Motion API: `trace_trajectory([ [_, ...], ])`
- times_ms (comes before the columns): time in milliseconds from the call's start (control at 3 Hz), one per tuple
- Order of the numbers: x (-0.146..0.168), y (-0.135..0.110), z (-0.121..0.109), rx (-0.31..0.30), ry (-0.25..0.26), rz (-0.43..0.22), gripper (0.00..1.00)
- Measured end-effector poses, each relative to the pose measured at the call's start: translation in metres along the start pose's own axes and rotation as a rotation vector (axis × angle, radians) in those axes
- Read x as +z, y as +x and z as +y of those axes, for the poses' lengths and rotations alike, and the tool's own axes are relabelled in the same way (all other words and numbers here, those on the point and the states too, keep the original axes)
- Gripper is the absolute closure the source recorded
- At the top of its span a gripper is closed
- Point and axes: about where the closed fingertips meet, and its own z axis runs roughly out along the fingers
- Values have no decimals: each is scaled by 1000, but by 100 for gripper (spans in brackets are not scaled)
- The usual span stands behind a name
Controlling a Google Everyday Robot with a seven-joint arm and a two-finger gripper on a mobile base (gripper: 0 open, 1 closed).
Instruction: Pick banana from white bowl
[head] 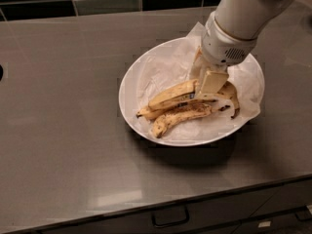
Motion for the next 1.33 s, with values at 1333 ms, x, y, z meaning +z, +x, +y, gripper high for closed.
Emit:
trace_trajectory([
  [1333, -65, -31, 7, -74, 133, -119, 100],
])
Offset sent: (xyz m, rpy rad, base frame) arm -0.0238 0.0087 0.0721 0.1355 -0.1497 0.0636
